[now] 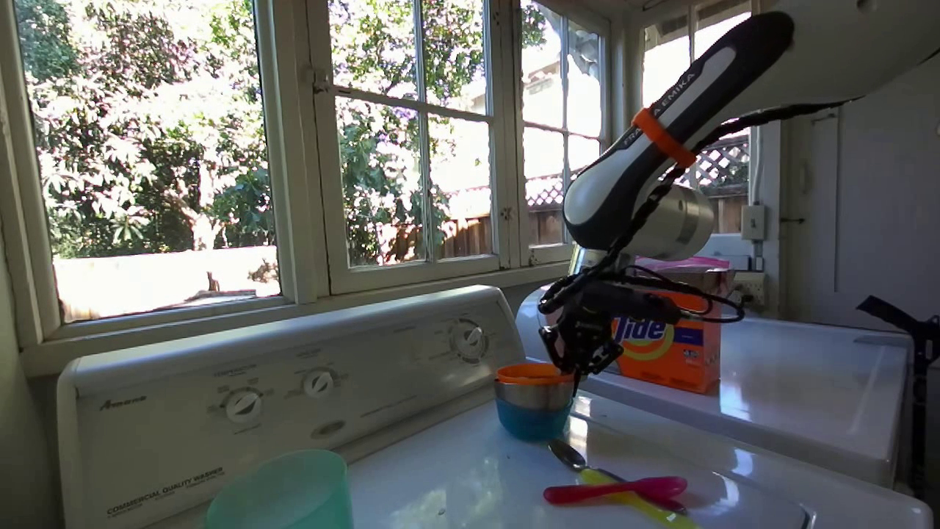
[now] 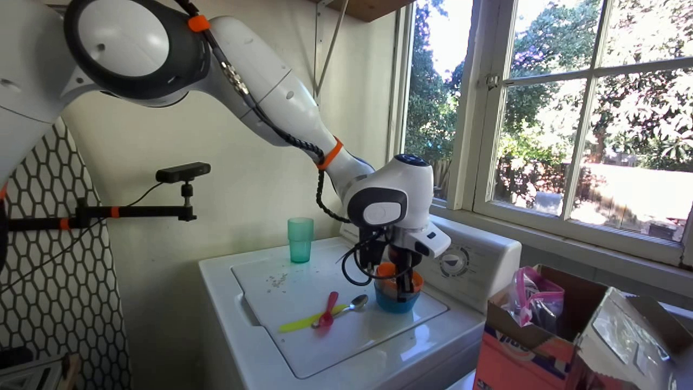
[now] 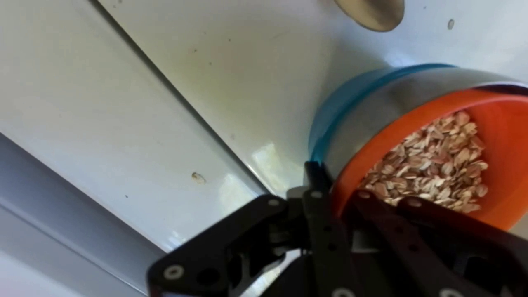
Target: Open the lid of the box, then put the silver bowl in the blue bowl and move the bowls to the left
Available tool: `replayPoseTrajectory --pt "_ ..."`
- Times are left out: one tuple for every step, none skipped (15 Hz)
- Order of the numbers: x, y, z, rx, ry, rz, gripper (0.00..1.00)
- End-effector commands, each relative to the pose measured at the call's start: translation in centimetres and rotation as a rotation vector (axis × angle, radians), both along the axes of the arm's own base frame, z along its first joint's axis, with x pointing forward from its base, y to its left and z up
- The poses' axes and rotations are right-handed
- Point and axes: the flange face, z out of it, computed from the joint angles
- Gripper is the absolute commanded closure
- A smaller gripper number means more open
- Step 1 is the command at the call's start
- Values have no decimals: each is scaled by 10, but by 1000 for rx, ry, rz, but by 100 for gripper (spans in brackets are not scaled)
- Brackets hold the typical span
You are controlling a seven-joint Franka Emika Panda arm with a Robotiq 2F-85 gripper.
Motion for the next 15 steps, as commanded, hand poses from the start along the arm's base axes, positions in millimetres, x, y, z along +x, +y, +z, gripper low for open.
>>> replayPoseTrajectory --pt "6 2 -3 10 43 -17 61" --pt "7 2 -2 13 47 -17 52" --pt "8 3 -2 14 51 -17 45" --pt "9 3 -2 13 53 -17 39" --pt "9 3 -1 11 53 -17 30" --pt "9 3 -2 12 56 -19 23" --pt "10 4 -3 15 57 -21 15" --pt "13 5 -5 21 48 -21 8" --pt "16 6 -9 22 42 -20 0" --pt "19 6 -12 32 31 -23 0" --pt "21 6 -15 38 27 -22 0" --pt "23 7 -19 43 23 -27 0" --pt "26 7 -24 50 19 -28 0" --pt "27 7 -27 54 16 -32 13" --pt "29 7 -29 57 15 -34 25"
